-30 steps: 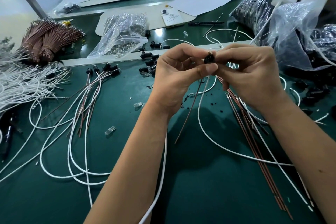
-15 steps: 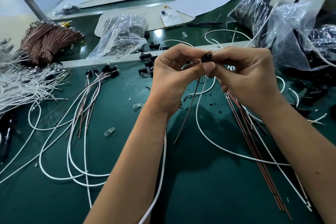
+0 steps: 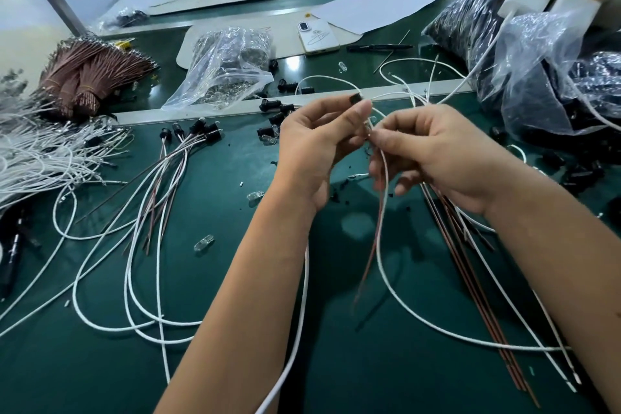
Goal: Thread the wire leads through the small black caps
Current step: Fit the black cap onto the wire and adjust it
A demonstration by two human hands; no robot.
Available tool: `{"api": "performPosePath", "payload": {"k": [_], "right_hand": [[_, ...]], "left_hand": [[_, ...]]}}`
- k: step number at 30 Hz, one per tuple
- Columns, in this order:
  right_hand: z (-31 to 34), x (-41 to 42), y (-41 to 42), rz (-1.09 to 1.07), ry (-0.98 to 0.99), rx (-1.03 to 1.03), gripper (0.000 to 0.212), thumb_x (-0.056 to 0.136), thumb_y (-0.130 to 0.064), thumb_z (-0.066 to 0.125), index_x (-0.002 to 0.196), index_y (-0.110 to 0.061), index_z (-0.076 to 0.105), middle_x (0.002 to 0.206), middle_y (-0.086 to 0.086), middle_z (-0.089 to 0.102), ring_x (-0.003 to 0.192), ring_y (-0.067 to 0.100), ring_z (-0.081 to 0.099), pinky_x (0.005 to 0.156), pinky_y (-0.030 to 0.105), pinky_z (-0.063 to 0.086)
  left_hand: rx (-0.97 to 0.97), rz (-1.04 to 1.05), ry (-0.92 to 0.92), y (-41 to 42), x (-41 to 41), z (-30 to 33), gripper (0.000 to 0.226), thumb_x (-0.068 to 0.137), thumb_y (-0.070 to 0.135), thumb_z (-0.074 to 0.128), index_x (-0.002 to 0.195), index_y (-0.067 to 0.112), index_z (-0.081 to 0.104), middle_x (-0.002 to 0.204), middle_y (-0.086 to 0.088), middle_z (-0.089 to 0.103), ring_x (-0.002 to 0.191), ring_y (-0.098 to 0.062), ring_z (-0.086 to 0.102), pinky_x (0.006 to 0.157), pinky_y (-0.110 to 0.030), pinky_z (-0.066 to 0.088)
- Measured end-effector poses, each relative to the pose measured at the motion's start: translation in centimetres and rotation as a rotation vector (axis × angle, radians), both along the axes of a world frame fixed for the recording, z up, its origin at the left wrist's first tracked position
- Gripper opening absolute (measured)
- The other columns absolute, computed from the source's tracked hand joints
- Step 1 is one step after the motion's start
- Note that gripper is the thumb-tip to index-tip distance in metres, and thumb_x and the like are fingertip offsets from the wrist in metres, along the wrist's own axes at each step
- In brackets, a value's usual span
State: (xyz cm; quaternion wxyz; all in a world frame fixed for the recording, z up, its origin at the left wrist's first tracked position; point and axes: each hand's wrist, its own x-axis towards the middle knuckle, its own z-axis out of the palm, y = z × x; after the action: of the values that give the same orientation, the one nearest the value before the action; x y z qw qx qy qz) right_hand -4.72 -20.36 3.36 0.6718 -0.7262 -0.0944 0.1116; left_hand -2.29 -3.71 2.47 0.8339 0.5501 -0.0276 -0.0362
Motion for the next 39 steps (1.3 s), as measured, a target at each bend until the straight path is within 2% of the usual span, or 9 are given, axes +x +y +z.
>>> {"api": "performPosePath", "payload": {"k": [5,8,11,14,17,22,28,35,39], "right_hand": [[1.7,-0.5,0.5,0.140,0.129,-0.104,0.018,0.101,-0.019,0.062,0.098,-0.001,0.065,0.077,0.022,0.074,0.059,0.026,0.074,0.040,0.020,0.049],[2.3,-1.1,1.3,0.233,0.156,-0.105,0.022,0.104,-0.020,0.058,0.094,-0.001,0.063,0.082,0.025,0.075,0.069,0.033,0.077,0.045,0.022,0.054],[2.5,-0.9,1.3,0.383,0.184,-0.286,0.035,0.099,-0.033,0.062,0.091,0.000,0.070,0.088,0.021,0.077,0.081,0.034,0.078,0.050,0.026,0.057],[2.2,-0.1,0.4,0.238,0.171,-0.330,0.050,0.088,-0.049,0.062,0.094,0.000,0.073,0.090,0.017,0.078,0.079,0.031,0.078,0.046,0.026,0.054],[0.6,0.2,0.4,0.064,0.072,-0.139,0.030,0.090,-0.032,0.070,0.100,-0.005,0.077,0.090,0.013,0.078,0.071,0.023,0.076,0.043,0.022,0.050],[-2.2,0.2,0.1,-0.089,-0.097,-0.036,0.005,0.092,-0.012,0.074,0.092,-0.010,0.079,0.084,0.011,0.077,0.064,0.022,0.074,0.042,0.023,0.049],[-2.9,0.3,-0.1,-0.127,-0.318,-0.016,0.005,0.092,-0.004,0.075,0.095,-0.006,0.079,0.075,0.016,0.074,0.066,0.025,0.073,0.046,0.026,0.054],[-2.9,0.3,-0.2,-0.139,-0.394,0.053,0.005,0.089,-0.004,0.078,0.092,-0.009,0.080,0.074,0.012,0.075,0.061,0.023,0.071,0.043,0.027,0.053],[-2.8,0.2,-0.4,-0.099,-0.367,0.044,0.004,0.090,-0.007,0.075,0.087,-0.007,0.078,0.068,0.015,0.068,0.056,0.022,0.064,0.041,0.027,0.049]], "left_hand": [[-0.163,0.118,0.180,1.6,1.1,0.2,0.011,0.086,0.007,0.076,0.093,0.007,0.068,0.071,-0.002,0.068,0.059,-0.010,0.060,0.051,-0.015,0.050],[-0.124,0.093,0.189,1.7,1.0,0.2,0.018,0.087,0.010,0.075,0.103,0.005,0.069,0.069,0.000,0.068,0.053,-0.008,0.059,0.047,-0.015,0.047],[-0.052,-0.017,0.185,1.7,0.9,0.3,0.030,0.077,0.011,0.078,0.105,0.003,0.069,0.071,-0.001,0.069,0.051,-0.008,0.060,0.046,-0.015,0.048],[0.046,-0.121,0.165,1.8,0.7,0.1,0.024,0.063,0.015,0.081,0.086,0.013,0.072,0.070,0.000,0.070,0.051,-0.009,0.061,0.049,-0.015,0.050],[0.089,-0.178,0.122,1.7,0.6,-0.1,0.022,0.062,0.015,0.081,0.083,0.016,0.074,0.069,0.002,0.070,0.053,-0.009,0.062,0.053,-0.016,0.051],[0.101,-0.249,0.036,1.8,0.5,-0.3,0.026,0.065,0.009,0.080,0.089,0.012,0.071,0.077,0.001,0.073,0.067,-0.011,0.068,0.067,-0.020,0.054],[0.060,-0.276,-0.007,1.5,0.3,-0.3,0.026,0.066,0.006,0.080,0.090,0.011,0.072,0.080,-0.001,0.072,0.074,-0.013,0.068,0.076,-0.022,0.055],[-0.001,-0.290,0.007,1.4,0.4,-0.2,0.015,0.076,0.006,0.078,0.089,0.014,0.075,0.077,0.000,0.071,0.068,-0.010,0.065,0.070,-0.021,0.053],[0.005,-0.271,0.047,0.9,0.2,-0.1,0.011,0.074,0.008,0.079,0.073,0.018,0.074,0.079,0.002,0.071,0.065,-0.008,0.063,0.068,-0.020,0.051]]}}
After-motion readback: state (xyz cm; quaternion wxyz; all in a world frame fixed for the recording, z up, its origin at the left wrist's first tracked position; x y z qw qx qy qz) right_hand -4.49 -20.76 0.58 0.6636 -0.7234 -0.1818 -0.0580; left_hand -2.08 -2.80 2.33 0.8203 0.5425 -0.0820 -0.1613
